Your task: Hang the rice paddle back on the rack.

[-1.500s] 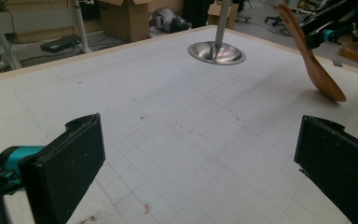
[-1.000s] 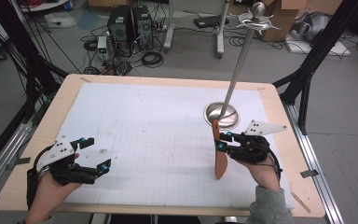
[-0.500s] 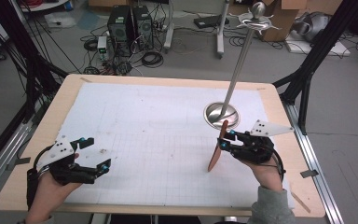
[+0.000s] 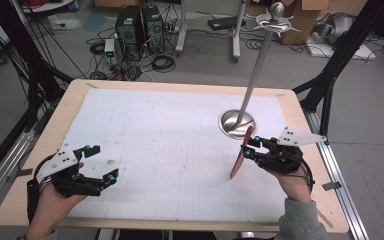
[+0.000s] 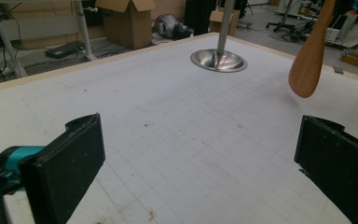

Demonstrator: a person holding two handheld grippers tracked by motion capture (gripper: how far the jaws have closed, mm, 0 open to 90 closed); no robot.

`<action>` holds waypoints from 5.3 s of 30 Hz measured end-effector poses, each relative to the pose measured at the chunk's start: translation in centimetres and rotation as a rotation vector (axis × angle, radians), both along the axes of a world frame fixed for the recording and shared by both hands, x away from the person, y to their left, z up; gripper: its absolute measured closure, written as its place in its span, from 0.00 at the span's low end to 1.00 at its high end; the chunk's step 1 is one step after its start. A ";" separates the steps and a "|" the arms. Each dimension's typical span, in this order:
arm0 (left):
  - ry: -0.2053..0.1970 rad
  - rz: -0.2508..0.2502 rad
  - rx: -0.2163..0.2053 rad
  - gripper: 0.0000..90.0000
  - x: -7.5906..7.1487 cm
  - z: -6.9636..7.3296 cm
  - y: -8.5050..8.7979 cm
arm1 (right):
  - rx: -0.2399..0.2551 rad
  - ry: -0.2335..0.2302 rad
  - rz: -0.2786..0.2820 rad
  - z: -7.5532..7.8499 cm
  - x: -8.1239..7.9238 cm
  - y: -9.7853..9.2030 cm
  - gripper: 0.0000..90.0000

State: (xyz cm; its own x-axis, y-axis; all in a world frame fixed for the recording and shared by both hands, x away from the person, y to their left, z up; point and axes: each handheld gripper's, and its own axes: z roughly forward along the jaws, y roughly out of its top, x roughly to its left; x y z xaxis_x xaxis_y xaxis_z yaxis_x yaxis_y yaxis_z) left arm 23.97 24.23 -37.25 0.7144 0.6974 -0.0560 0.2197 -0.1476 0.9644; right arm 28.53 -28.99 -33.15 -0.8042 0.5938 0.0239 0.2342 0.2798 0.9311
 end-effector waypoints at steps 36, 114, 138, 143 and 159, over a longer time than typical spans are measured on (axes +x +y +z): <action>0.016 0.057 0.042 0.02 0.9 -1.2 0.3 | -0.025 -0.031 0.094 7.1 5.2 -4.1 0.72; 0.021 0.091 0.032 0.02 0.5 -1.2 1.4 | 0.061 -0.011 -0.147 16.1 13.8 -10.2 0.72; 0.014 0.139 0.031 0.02 0.4 -1.4 2.7 | 0.089 -0.019 -0.139 16.1 15.3 -9.8 0.72; 0.010 0.132 0.034 0.02 0.4 -1.4 2.7 | 0.091 -0.025 -0.145 16.2 15.4 -9.8 0.72; 0.008 0.132 0.033 0.02 0.3 -1.4 2.9 | 0.088 -0.024 -0.146 16.0 15.8 -9.2 0.72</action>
